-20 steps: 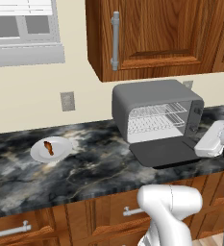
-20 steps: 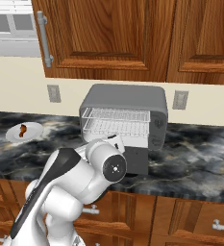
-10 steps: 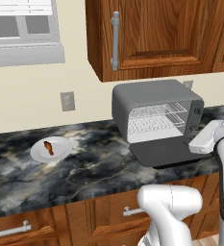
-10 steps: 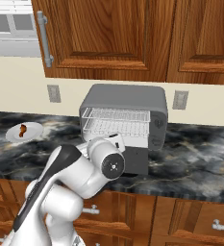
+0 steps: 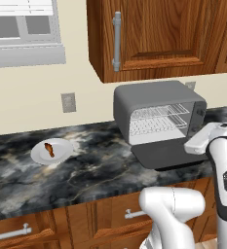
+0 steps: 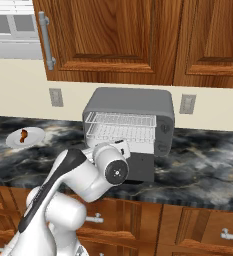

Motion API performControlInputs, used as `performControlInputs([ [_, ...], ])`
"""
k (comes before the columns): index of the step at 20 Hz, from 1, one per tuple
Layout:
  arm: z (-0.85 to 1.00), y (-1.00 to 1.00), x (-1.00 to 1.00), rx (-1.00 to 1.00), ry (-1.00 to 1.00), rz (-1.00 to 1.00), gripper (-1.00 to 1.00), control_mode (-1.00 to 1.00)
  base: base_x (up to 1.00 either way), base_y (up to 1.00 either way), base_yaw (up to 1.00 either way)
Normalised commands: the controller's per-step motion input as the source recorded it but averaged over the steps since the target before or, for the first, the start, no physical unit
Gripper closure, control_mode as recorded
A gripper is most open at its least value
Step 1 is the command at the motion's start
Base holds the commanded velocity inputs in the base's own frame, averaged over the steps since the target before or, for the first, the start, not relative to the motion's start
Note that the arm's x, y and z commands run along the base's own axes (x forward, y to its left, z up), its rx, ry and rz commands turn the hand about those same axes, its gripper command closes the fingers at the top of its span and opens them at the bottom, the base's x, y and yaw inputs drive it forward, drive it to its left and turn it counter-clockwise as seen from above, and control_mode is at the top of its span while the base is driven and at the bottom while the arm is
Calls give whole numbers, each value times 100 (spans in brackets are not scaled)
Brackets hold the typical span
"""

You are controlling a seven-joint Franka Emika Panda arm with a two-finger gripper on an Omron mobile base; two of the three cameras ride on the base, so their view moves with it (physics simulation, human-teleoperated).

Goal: Open the toaster oven door. Place the bread on the top rack in the toaster oven and place the chicken drumstick on the bottom rack.

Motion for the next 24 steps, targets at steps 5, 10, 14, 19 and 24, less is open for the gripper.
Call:
performControlInputs([
  [5, -6, 0, 31, 5, 0, -1, 100, -100, 0, 0, 0],
  [10, -3, 0, 34, 6, 0, -2, 100, -100, 0, 0, 0],
  [14, -10, 0, 31, 4, 0, -2, 100, -100, 0, 0, 0],
  [19, -5, 0, 28, 3, 0, -1, 100, -100, 0, 0, 0],
  [24, -9, 0, 24, 1, 0, -2, 100, -100, 0, 0, 0],
])
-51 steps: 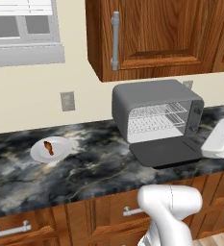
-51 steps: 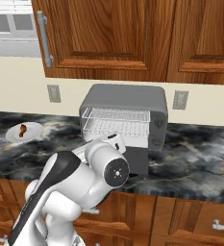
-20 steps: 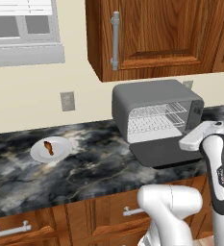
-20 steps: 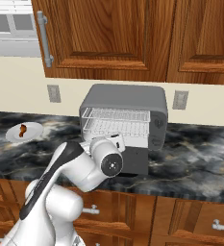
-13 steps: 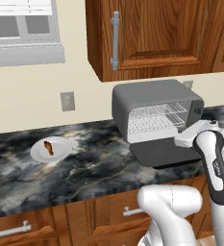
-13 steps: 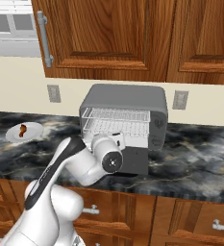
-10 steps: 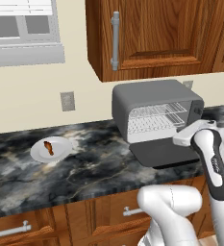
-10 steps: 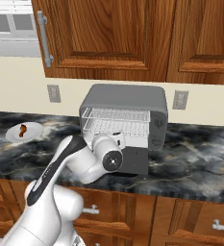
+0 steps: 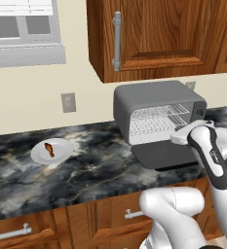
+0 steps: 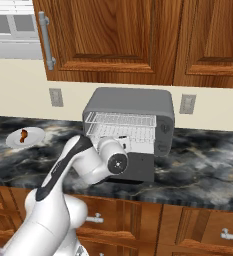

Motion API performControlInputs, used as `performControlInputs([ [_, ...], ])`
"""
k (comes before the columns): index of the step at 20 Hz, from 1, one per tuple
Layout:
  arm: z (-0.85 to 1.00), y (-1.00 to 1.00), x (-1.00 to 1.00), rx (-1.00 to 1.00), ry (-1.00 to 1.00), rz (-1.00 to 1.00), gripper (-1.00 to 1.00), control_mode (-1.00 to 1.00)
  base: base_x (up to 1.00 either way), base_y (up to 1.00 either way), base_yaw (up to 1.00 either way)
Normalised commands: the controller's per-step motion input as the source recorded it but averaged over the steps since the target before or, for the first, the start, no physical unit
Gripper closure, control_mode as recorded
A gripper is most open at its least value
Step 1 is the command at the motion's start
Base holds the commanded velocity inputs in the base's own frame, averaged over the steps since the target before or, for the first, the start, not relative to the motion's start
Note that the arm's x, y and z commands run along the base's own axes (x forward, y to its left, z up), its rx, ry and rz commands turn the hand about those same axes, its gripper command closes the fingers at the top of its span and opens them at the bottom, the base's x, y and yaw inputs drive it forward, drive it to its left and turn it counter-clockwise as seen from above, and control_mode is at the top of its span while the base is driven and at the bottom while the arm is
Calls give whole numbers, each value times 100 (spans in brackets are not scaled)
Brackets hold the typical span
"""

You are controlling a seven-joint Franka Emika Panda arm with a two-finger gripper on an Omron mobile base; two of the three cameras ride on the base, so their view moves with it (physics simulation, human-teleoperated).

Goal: Open the toaster oven door. Place the bread on the top rack in the toaster oven and place the chicken drumstick on the bottom rack.

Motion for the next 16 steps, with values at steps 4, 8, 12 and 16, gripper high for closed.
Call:
performControlInputs([
  [4, -14, 0, 26, 0, 0, -2, 100, -100, 0, 0, 0],
  [8, -19, 0, 27, 0, 0, -1, 100, -100, 0, 0, 0],
  [12, -16, 0, 26, 0, 0, 0, 100, -100, 0, 0, 0],
  [16, -20, 0, 30, 0, 0, 0, 100, -100, 0, 0, 0],
])
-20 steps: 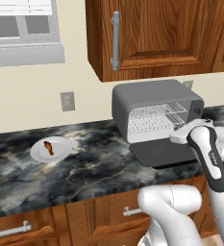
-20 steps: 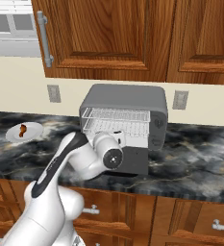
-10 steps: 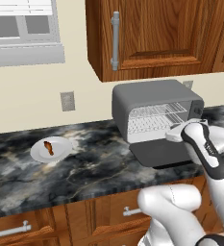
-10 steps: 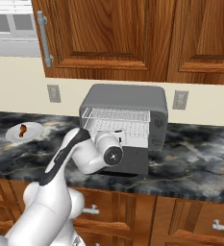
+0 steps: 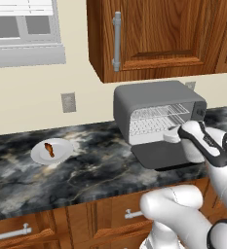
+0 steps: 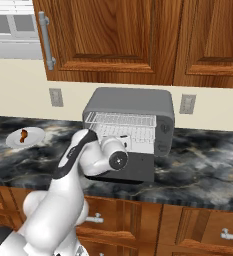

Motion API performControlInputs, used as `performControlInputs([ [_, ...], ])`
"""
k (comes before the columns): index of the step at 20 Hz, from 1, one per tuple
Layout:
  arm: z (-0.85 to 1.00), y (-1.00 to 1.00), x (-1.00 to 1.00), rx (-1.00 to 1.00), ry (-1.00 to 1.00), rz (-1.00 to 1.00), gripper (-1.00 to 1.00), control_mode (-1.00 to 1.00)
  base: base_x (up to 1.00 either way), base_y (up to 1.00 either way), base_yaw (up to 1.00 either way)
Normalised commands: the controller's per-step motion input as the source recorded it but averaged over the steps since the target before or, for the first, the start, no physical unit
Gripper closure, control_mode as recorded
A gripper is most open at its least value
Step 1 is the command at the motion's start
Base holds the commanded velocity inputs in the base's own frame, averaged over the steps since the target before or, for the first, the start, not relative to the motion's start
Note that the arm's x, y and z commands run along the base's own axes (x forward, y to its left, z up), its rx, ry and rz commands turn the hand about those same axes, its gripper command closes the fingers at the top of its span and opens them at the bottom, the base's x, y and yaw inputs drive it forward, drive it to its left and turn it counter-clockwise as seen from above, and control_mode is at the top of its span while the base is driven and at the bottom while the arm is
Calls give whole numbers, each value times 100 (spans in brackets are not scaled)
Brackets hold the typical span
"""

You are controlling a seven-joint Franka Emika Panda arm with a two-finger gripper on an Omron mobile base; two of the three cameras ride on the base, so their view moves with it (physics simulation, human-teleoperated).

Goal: Open the toaster oven door. Place the bread on the top rack in the toaster oven and place the chicken drumstick on the bottom rack.

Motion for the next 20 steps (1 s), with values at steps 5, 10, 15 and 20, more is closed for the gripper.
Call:
performControlInputs([
  [5, -10, 0, 29, 2, 0, -1, 100, -100, 0, 0, 0],
  [10, -8, 0, 31, 1, 0, -1, 100, -100, 0, 0, 0],
  [15, -13, 0, 33, 0, 0, -1, 100, -100, 0, 0, 0],
  [20, -15, 0, 25, 0, 0, -2, 100, -100, 0, 0, 0],
])
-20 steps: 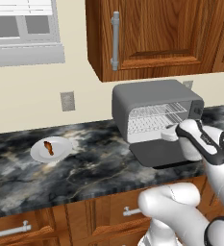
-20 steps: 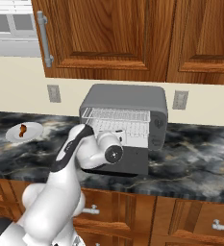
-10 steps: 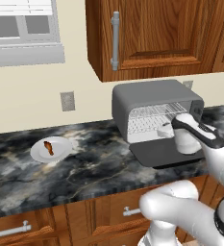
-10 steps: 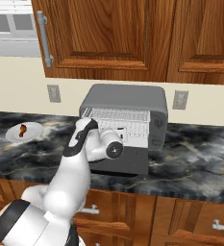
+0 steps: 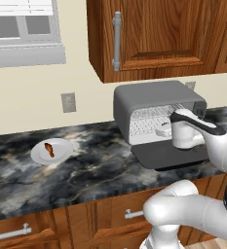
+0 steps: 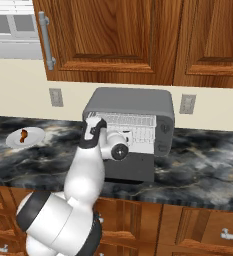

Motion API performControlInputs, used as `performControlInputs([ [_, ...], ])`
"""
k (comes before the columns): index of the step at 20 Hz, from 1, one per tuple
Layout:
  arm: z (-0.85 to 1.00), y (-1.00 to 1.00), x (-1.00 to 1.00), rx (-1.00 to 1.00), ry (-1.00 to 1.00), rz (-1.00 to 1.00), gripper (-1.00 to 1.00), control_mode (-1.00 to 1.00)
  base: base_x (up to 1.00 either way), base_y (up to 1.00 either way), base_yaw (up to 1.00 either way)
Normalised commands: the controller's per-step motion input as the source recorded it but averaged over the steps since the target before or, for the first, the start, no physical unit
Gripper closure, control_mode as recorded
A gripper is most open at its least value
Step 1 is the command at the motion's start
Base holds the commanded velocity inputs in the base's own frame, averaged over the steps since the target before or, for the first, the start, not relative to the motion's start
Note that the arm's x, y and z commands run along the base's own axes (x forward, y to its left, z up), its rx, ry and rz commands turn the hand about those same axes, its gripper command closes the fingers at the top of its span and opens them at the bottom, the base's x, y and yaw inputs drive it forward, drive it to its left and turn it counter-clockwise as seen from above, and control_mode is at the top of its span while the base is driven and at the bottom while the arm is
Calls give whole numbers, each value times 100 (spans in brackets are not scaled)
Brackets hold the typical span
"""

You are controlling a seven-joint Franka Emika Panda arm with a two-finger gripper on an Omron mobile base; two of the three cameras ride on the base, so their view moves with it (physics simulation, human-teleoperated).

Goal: Open the toaster oven door. Place the bread on the top rack in the toaster oven and place the chicken drumstick on the bottom rack.

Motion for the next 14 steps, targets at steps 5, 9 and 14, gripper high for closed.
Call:
performControlInputs([
  [5, -24, 0, 20, 0, 1, -3, 100, -100, 0, 0, 0],
  [9, -21, 0, 16, 0, 1, -3, 100, -100, 0, 0, 0],
  [14, -18, 0, 20, 0, 0, -3, 100, -100, 0, 0, 0],
])
